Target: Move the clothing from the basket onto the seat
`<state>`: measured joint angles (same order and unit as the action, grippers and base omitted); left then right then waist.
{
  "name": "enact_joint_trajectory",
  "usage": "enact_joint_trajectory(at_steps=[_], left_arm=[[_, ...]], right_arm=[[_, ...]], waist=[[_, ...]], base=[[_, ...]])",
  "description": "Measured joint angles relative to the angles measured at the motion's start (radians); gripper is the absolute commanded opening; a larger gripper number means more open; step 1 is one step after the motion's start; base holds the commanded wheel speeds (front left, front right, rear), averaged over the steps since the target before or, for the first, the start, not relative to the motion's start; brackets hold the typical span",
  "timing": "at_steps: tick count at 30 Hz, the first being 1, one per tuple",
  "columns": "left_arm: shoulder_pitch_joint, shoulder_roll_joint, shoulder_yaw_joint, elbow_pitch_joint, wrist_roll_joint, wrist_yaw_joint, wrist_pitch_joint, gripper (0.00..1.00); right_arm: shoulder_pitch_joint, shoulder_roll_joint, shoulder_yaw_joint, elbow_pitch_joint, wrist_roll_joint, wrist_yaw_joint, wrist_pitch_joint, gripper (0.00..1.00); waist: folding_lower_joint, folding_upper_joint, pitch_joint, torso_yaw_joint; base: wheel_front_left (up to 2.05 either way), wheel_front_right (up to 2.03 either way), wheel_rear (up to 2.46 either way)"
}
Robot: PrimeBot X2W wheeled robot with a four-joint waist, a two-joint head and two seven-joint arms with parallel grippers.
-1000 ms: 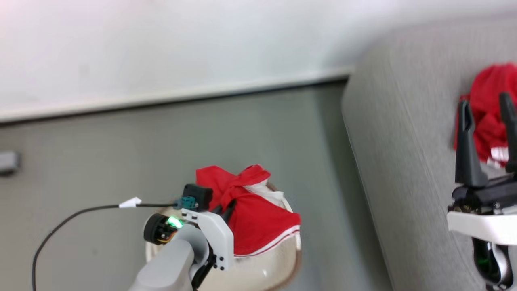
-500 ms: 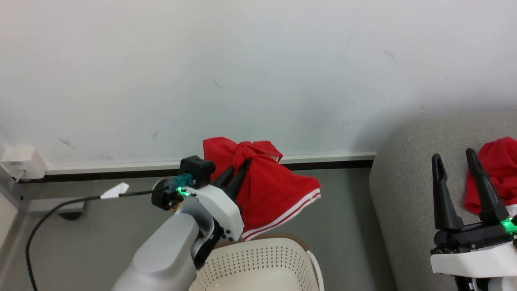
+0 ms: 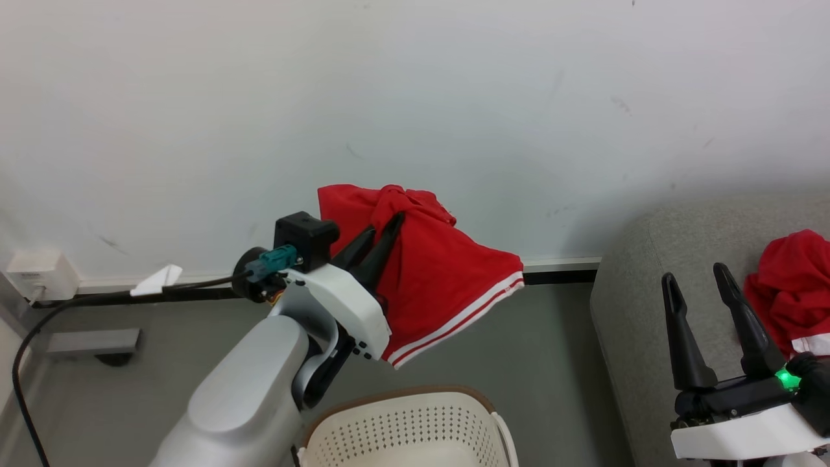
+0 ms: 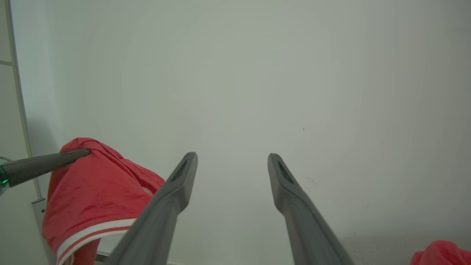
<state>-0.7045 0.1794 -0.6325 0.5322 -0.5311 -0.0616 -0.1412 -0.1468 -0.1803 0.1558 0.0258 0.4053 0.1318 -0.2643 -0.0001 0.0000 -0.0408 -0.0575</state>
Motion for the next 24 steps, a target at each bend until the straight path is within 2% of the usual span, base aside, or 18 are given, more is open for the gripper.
enact_joint_trajectory(at_steps=[7, 14, 24], left_arm=[[0.018, 0.018, -0.007, -0.072, -0.004, 0.019, 0.036, 0.0], [0.02, 0.018, -0.019, -0.112, -0.007, 0.028, 0.057, 0.0], [0.019, 0.001, -0.044, -0.141, -0.011, 0.028, 0.075, 0.0]], right_arm=[[-0.002, -0.027, 0.055, 0.022, 0.001, 0.0, 0.0, 1.0], [-0.052, -0.078, 0.192, 0.154, -0.006, 0.0, 0.001, 1.0], [-0.231, -0.072, 0.385, 0.395, -0.02, 0.0, 0.007, 1.0]], waist=[[0.0, 0.0, 0.001, -0.003], [0.0, 0.0, 0.004, 0.004], [0.0001, 0.0, 0.015, 0.036]], base=[[0.0, 0.0, 0.0], [0.0, 0.0, 0.0], [0.0, 0.0, 0.0]])
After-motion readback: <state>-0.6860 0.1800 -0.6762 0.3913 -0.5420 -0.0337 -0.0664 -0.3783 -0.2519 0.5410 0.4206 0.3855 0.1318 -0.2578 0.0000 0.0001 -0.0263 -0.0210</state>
